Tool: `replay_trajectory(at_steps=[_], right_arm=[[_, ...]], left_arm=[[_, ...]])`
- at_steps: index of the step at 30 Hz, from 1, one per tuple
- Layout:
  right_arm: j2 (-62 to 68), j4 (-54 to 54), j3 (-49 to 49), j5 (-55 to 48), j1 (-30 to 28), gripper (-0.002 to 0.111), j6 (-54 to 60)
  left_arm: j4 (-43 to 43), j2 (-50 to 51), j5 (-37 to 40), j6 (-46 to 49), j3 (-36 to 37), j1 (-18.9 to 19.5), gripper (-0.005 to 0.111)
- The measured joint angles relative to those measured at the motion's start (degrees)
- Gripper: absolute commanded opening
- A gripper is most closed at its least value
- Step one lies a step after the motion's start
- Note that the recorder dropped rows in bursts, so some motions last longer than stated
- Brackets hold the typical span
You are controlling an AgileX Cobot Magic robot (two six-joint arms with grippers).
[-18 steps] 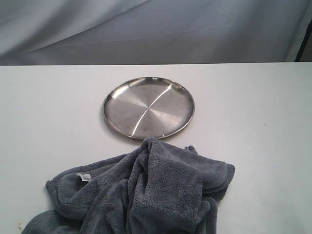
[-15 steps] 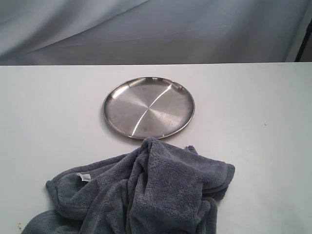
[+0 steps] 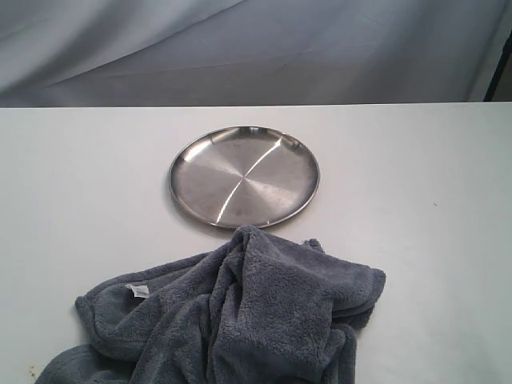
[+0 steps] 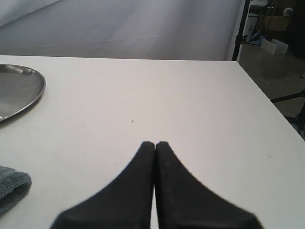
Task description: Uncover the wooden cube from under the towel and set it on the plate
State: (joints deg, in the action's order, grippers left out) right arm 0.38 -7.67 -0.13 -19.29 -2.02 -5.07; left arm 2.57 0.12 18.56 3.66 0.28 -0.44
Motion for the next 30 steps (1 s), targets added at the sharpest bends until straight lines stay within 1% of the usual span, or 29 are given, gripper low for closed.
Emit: replay_trajectory(at_steps=[28, 30], right_arm=[[0.0, 0.0, 0.0, 0.0, 0.0, 0.0, 0.0], [0.0, -1.61, 0.0, 0.11, 0.0, 0.0, 0.69]], left_arm=[[0.0, 0.0, 0.0, 0.0, 0.0, 0.0, 0.0], [0.0, 0.0, 0.0, 0.0, 0.0, 0.0, 0.0]])
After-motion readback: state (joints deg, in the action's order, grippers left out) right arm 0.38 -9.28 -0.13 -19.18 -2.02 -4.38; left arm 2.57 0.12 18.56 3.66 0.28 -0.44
